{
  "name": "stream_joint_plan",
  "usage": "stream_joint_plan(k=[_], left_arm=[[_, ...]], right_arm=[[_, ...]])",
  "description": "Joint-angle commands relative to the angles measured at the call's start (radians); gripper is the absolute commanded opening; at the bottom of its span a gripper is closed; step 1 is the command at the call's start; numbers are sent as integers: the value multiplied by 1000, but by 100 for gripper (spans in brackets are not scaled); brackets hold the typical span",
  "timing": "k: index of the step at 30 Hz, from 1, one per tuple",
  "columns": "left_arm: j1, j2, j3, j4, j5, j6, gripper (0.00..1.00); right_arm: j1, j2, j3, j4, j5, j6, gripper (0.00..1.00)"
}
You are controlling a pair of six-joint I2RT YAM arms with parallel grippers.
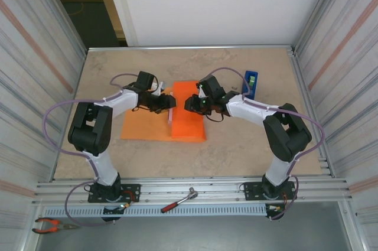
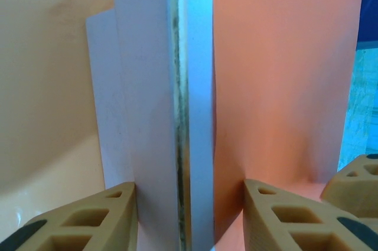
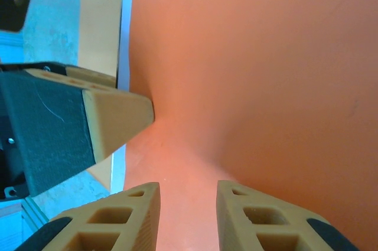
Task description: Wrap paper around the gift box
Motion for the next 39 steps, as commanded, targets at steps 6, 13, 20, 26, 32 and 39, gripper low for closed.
stream_joint_plan(k=[6, 13, 20, 26, 32, 39], left_arm=[[-17, -65, -96, 27, -47, -93, 42], [-19, -52, -27, -12, -45, -52, 47], [1, -83, 55, -84, -56, 18, 65], [3, -98, 29, -84, -60, 28, 70], [-15, -91, -18, -61, -75, 23, 72], [-33, -74, -37, -48, -91, 28, 73]], right_arm=[[-20, 11, 30, -59, -43, -58, 30], [-16, 47, 8, -49, -11, -39, 28], [-17, 43, -25, -45, 21, -17, 26], [-16, 38, -36, -45, 28, -13, 26], [-16, 36, -45, -40, 29, -10, 26], [-14, 33, -47, -34, 30, -2, 26]])
